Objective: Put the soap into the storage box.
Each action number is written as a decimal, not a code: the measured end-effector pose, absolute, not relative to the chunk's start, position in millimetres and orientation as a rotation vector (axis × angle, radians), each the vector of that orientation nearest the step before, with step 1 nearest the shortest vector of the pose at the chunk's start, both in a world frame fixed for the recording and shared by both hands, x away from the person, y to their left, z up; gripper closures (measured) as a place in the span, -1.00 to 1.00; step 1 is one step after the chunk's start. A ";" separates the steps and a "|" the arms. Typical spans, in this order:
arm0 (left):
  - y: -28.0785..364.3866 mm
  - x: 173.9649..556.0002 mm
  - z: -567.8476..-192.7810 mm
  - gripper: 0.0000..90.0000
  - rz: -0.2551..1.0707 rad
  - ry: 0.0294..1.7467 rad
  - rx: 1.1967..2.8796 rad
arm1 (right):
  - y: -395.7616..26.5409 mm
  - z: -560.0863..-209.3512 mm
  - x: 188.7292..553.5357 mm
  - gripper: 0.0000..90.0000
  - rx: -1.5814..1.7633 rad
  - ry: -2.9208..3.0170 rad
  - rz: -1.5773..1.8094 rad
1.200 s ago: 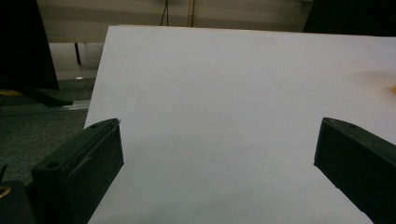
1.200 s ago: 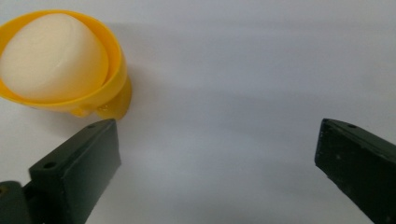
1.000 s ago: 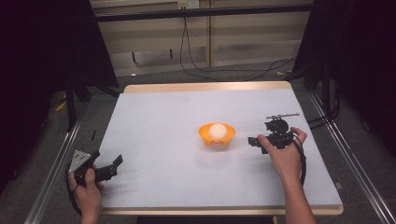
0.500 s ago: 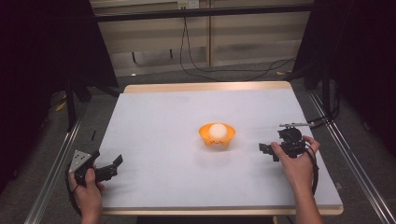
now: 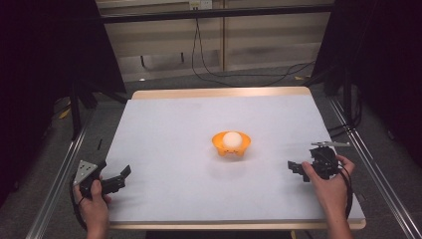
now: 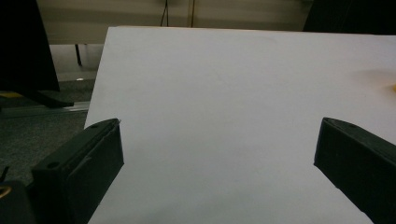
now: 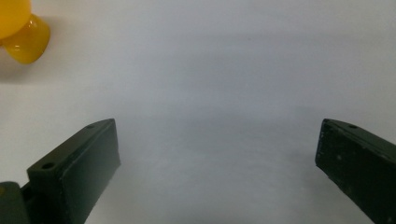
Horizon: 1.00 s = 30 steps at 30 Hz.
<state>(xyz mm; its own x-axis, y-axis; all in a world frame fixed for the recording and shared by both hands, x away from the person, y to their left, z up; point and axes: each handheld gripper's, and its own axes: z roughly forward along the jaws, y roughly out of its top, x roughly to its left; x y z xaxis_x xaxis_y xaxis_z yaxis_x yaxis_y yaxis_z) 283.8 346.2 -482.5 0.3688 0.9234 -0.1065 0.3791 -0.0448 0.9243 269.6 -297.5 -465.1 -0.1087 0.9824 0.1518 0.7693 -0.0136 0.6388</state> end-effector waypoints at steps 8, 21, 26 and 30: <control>346.2 283.6 -482.5 -0.97 0.674 1.183 1.622 | -315.1 -470.4 253.1 -1.00 1.825 1.873 0.881; 345.7 283.2 -482.5 -0.97 0.683 1.183 1.616 | -346.7 -473.5 222.7 -1.00 1.801 1.800 0.915; 345.4 283.1 -482.7 -0.97 0.676 1.184 1.611 | -354.5 -473.5 213.9 -1.00 1.794 1.778 0.910; 345.6 282.9 -482.6 -0.97 0.680 1.183 1.610 | -360.8 -473.7 207.4 -1.00 1.783 1.762 0.905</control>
